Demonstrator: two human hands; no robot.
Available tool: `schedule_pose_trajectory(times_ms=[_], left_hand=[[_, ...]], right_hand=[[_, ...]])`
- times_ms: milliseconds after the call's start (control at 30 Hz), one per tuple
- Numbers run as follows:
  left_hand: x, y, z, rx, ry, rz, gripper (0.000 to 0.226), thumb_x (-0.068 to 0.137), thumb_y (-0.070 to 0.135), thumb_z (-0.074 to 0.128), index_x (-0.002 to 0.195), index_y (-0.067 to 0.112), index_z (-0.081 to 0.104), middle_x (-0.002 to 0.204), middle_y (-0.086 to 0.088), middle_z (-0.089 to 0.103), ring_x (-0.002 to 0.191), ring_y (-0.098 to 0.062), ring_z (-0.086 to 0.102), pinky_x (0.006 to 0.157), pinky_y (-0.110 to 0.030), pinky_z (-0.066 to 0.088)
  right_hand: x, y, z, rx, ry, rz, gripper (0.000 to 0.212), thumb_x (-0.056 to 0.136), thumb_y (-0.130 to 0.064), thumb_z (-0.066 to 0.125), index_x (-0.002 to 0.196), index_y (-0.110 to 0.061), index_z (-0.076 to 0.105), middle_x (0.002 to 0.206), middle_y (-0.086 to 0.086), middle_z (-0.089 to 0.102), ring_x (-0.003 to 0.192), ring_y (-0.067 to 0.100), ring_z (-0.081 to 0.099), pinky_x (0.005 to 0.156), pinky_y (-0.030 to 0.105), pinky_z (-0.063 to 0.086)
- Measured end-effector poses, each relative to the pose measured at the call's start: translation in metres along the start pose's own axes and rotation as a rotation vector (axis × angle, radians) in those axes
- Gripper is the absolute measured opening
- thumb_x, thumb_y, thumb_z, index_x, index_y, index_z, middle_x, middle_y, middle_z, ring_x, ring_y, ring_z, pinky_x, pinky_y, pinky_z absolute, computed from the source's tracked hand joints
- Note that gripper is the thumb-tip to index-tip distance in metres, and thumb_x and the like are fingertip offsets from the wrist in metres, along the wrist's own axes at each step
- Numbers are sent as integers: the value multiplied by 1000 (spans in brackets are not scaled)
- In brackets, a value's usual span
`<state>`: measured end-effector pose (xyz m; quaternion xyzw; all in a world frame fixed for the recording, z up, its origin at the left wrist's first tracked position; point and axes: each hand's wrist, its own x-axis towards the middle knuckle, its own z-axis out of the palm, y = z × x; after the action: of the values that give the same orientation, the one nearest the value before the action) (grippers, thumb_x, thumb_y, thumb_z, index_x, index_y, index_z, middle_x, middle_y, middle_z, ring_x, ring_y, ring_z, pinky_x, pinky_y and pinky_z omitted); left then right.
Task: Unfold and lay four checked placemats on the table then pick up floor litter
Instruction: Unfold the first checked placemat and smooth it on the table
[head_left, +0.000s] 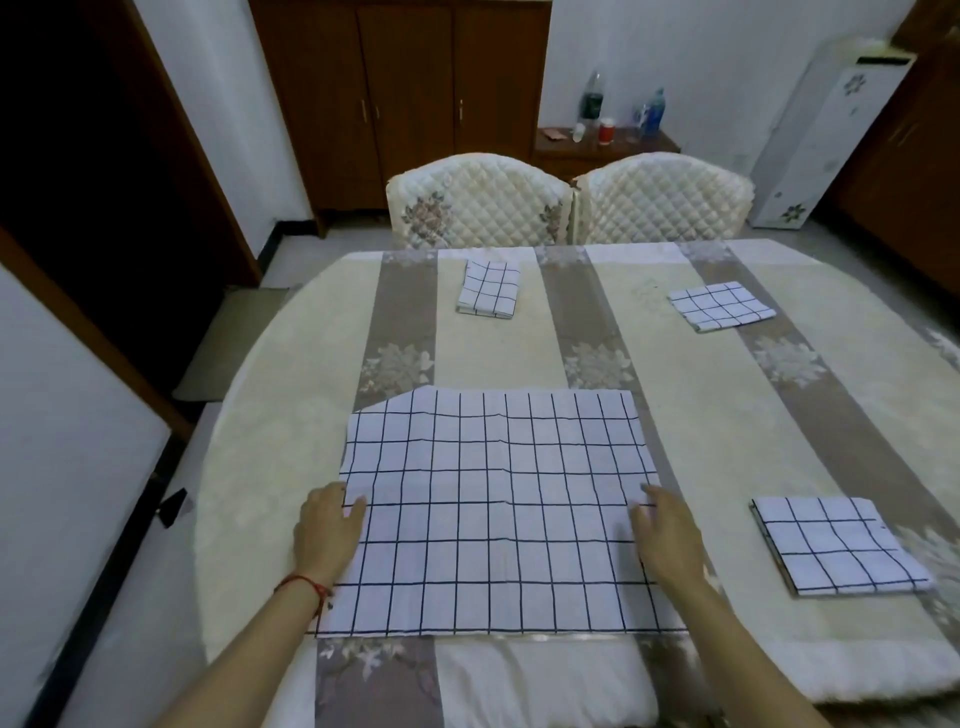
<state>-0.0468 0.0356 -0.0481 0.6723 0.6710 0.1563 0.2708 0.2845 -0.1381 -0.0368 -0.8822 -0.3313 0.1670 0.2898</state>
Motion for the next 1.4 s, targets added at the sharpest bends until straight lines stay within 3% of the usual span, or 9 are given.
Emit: schedule_pose_trajectory(times_ms=[133, 300, 400, 500, 667, 800, 933, 1167, 1400], left_hand=[[31, 22, 8, -28, 24, -82, 45, 89, 26, 54, 126, 2, 48, 127, -26, 49, 117, -40, 44, 96, -45, 40], [75, 30, 5, -52, 16, -113, 43, 88, 24, 55, 122, -3, 51, 122, -29, 51, 114, -42, 47, 95, -45, 41], [95, 34, 1, -104, 8, -128, 30, 87, 19, 56, 91, -10, 63, 92, -30, 60, 90, -43, 56, 79, -41, 45], [109, 47, -1, -217, -38, -223, 42, 88, 19, 53, 48, 6, 47, 54, -15, 47, 68, -33, 49, 68, -37, 40], [135, 60, -4, -432, -92, -361, 52, 79, 30, 68, 110, -11, 58, 118, -24, 61, 111, -36, 57, 94, -38, 45], [147, 68, -5, -494, -107, -203, 13, 80, 17, 66, 84, 5, 64, 80, -14, 57, 81, -22, 54, 74, -31, 41], [148, 65, -5, -532, 6, -138, 11, 81, 14, 62, 72, 8, 61, 68, -7, 51, 63, -19, 44, 59, -25, 35], [149, 45, 1, -456, 58, -225, 30, 81, 16, 66, 101, -6, 67, 110, -19, 66, 107, -33, 59, 95, -34, 43], [138, 35, 2, -241, 48, -126, 19, 79, 13, 67, 89, -3, 69, 103, -21, 69, 100, -36, 60, 87, -35, 45]], right_hand=[[6, -18, 36, -188, -49, -161, 52, 93, -33, 43, 137, -8, 37, 148, 13, 34, 140, 26, 25, 114, 39, 19], [-1, -16, 74, -313, -195, -312, 95, 69, -75, -17, 147, -26, 8, 158, -4, -2, 142, 6, -16, 115, 32, -12], [-5, -4, 88, -343, -168, -315, 83, 72, -71, -23, 141, -31, -4, 155, -9, -7, 130, -7, -35, 108, 22, -27], [-6, -2, 88, -357, -163, -309, 77, 76, -69, -19, 141, -32, -3, 153, -11, -7, 134, -4, -27, 107, 20, -28], [-5, 0, 90, -373, -127, -315, 72, 81, -66, -13, 143, -31, 2, 154, -11, -3, 132, -8, -32, 111, 23, -22], [-5, 2, 93, -413, -104, -313, 64, 89, -59, -3, 144, -29, 8, 155, -7, 6, 137, -4, -26, 113, 25, -17], [-5, 3, 93, -438, -92, -324, 61, 91, -56, 1, 144, -27, 9, 155, -6, 9, 138, -2, -23, 113, 25, -16], [-5, 4, 95, -472, -81, -318, 57, 94, -52, 5, 144, -27, 9, 154, -3, 14, 141, 1, -19, 114, 27, -11], [-8, 7, 90, -494, -102, -336, 54, 94, -53, 5, 145, -36, -1, 155, -2, 14, 142, 4, -16, 114, 27, -12]])
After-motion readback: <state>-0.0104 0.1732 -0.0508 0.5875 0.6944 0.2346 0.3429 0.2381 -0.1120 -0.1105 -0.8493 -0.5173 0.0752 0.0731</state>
